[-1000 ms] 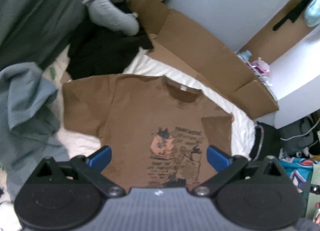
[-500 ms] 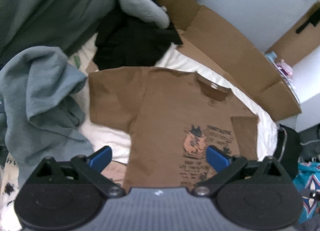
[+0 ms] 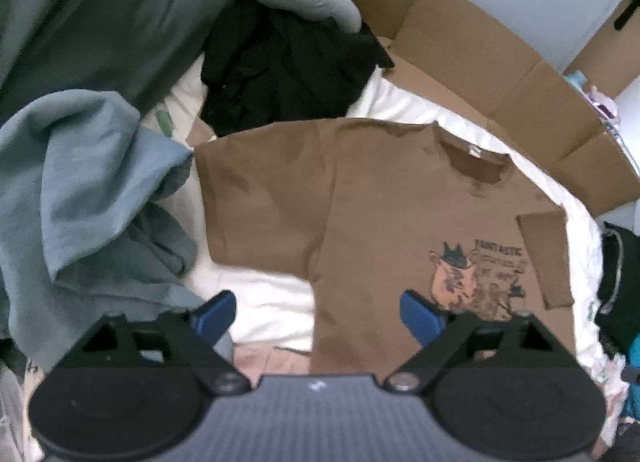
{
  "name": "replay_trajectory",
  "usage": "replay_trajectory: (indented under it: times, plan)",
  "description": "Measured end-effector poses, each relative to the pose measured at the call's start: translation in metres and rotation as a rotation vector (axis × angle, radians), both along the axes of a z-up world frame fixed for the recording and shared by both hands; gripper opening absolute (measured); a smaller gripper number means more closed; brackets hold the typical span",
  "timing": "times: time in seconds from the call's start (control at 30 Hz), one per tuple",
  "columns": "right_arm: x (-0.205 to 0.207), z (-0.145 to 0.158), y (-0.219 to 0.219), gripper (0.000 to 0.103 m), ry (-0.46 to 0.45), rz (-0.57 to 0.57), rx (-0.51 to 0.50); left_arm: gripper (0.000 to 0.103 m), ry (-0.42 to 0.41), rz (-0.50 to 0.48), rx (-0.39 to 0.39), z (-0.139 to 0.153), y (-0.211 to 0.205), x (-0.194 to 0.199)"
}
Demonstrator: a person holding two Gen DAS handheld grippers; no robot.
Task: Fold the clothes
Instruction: 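Open both tools and lift them above the brown shirt, then move the left tool toward the grey-blue sweater beside the shirt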
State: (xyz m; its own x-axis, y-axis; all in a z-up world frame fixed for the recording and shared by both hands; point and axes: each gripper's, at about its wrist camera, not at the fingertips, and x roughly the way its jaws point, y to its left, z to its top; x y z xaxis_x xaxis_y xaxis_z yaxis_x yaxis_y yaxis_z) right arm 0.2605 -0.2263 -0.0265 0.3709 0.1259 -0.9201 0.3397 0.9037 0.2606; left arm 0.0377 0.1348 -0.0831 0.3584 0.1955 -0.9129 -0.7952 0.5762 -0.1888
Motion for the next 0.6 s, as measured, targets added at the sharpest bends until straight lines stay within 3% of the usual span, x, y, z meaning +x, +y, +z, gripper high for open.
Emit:
replay_trajectory:
  times: [0.3, 0.47, 0.6]
  plan:
    - [-0.011, -0.015, 0.006, 0.102, -0.073, 0.071, -0.078, 0.065, 0.028, -0.012, -0.003, -0.049, 0.026, 0.016]
    - [-0.016, -0.032, 0.006, 0.102, -0.048, 0.053, -0.074, 0.034, 0.034, 0.038, -0.007, -0.074, 0.042, 0.013]
    - [-0.025, -0.048, 0.005, 0.102, -0.021, 0.016, -0.066, 0.022, 0.020, 0.110, -0.030, -0.091, 0.064, 0.005]
